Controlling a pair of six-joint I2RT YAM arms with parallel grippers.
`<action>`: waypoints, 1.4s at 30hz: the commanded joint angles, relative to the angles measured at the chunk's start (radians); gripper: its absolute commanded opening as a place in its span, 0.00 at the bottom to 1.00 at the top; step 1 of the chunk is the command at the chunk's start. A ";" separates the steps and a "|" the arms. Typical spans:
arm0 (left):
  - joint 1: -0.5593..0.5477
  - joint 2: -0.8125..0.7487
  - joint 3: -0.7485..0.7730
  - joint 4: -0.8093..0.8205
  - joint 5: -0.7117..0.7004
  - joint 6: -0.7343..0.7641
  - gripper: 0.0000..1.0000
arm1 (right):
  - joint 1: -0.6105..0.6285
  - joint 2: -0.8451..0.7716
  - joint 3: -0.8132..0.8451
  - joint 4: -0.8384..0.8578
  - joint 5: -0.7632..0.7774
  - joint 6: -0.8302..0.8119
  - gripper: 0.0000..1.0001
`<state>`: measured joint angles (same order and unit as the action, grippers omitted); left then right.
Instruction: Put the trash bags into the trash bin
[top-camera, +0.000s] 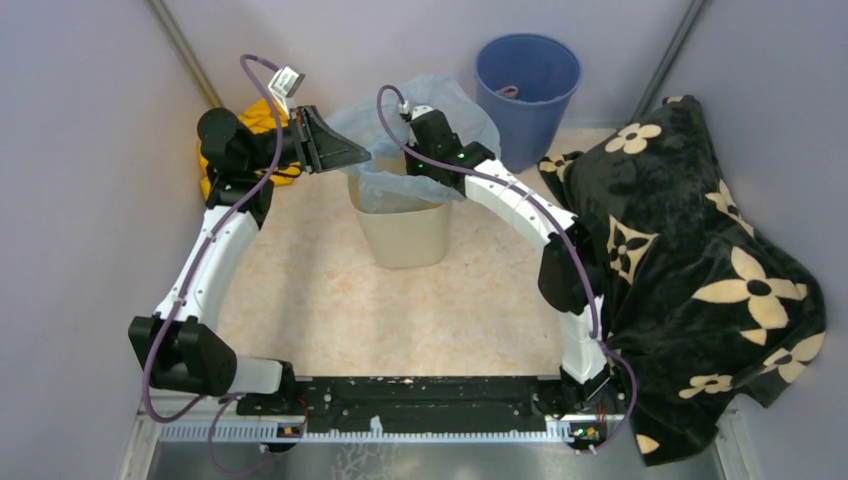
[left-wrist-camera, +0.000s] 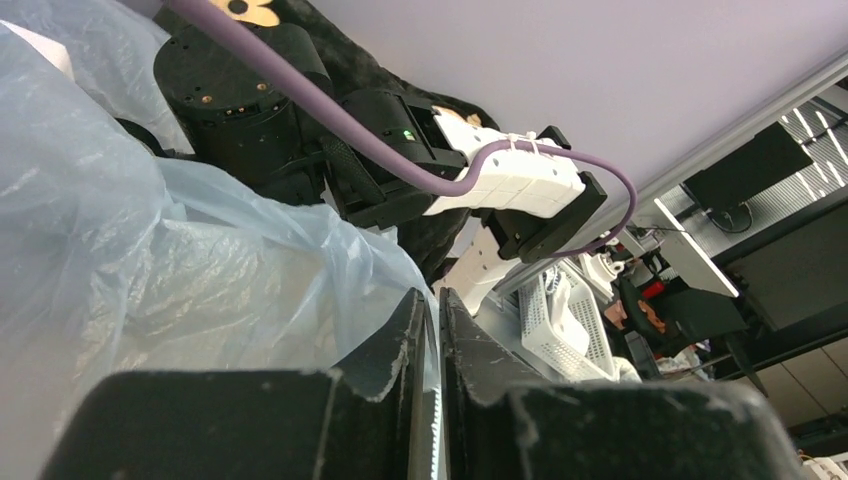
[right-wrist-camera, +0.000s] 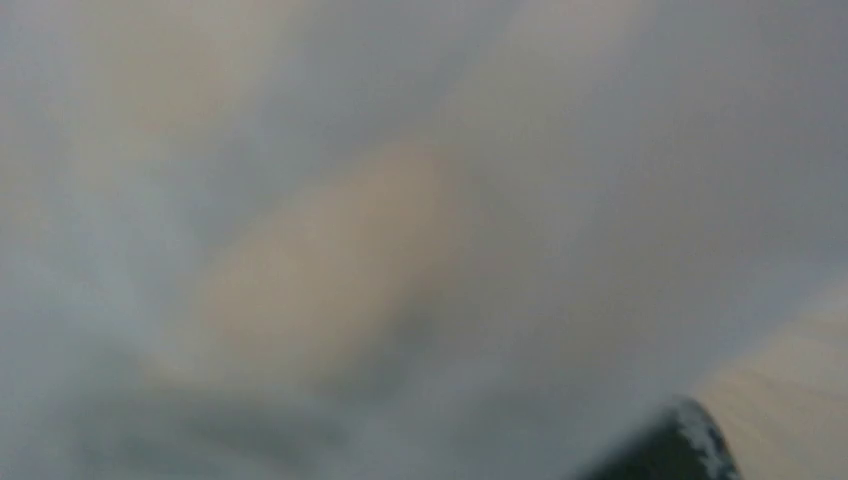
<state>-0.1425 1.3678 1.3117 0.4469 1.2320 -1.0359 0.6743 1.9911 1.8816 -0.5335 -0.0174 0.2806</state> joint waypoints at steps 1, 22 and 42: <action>-0.006 0.002 0.029 0.046 0.011 0.003 0.17 | -0.010 -0.069 0.069 -0.080 0.237 -0.059 0.00; -0.008 -0.002 0.116 -0.212 -0.067 0.207 0.18 | -0.008 -0.269 0.109 -0.071 0.411 -0.172 0.00; 0.018 0.216 0.471 -0.779 -0.529 0.525 0.37 | -0.009 -0.438 -0.153 -0.042 0.305 -0.162 0.00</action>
<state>-0.1310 1.4944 1.7706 -0.2424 0.7925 -0.5327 0.6708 1.6409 1.7355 -0.6182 0.3138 0.1226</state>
